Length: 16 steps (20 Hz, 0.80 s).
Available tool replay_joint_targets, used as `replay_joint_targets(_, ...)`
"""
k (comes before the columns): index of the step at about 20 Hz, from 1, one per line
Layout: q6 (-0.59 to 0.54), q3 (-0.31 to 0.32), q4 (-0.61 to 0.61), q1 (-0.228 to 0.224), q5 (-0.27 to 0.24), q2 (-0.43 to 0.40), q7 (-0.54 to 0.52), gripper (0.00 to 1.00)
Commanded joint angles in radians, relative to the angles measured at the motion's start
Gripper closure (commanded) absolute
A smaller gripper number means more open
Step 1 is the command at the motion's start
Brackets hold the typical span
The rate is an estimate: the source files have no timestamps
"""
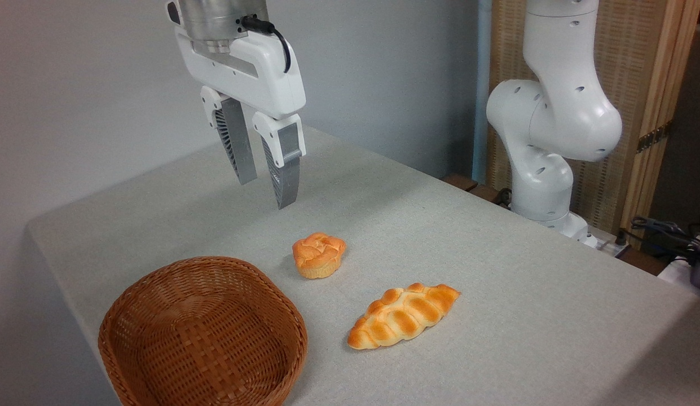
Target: Put bread into the basket
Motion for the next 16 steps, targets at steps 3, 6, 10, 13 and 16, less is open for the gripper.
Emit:
replay_joint_targets(3, -0.001, -0.001, 0.013, 0.003, 0.011, 0.002, 0.005, 0.00)
replay_joint_targets(6, 0.008, 0.015, 0.013, 0.003, -0.014, 0.000, -0.025, 0.00)
replay_joint_targets(10, 0.008, 0.019, 0.011, 0.003, -0.015, 0.000, -0.024, 0.00)
replay_joint_targets(13, 0.011, 0.019, -0.002, -0.002, -0.014, -0.008, -0.022, 0.00)
replay_joint_targets(16, 0.053, 0.003, -0.085, -0.005, -0.018, -0.054, -0.024, 0.00)
